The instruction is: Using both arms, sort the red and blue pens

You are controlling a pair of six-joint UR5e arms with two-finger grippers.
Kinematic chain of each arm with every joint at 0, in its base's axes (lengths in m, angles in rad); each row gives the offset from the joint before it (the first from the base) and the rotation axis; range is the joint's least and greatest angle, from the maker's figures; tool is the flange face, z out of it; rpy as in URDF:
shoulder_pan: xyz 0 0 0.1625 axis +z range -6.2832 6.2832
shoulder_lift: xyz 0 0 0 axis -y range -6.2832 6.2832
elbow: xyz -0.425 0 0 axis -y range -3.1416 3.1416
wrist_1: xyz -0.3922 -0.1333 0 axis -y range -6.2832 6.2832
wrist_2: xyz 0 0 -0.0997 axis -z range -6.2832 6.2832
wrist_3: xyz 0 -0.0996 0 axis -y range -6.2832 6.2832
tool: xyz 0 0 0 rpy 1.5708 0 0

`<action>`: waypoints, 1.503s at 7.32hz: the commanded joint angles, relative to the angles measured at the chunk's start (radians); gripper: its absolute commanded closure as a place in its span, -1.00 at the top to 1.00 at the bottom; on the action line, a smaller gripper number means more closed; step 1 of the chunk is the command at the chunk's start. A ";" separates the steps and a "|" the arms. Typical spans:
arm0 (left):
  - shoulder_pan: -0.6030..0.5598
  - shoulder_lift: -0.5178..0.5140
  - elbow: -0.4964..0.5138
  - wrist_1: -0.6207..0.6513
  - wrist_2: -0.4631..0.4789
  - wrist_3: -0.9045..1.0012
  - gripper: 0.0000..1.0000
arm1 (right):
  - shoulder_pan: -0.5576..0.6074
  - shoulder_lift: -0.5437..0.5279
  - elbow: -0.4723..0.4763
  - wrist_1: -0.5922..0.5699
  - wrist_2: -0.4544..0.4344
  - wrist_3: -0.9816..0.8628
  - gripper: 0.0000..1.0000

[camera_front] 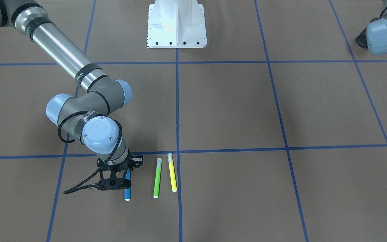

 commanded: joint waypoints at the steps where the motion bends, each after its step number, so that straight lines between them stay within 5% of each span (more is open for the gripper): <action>1: 0.001 0.002 -0.001 0.000 0.000 0.015 -1.00 | -0.002 0.002 -0.001 0.000 0.002 0.001 -0.62; 2: 0.000 0.002 -0.001 0.000 -0.002 0.017 -1.00 | -0.002 0.002 -0.001 0.000 0.002 0.001 -1.00; 5: -0.028 0.053 -0.021 0.002 0.000 0.028 -1.00 | -0.003 0.002 0.002 0.000 0.009 -0.002 -1.00; 11: -0.143 0.317 -0.167 0.005 0.008 0.219 -1.00 | 0.070 0.011 0.005 -0.014 0.002 -0.058 -1.00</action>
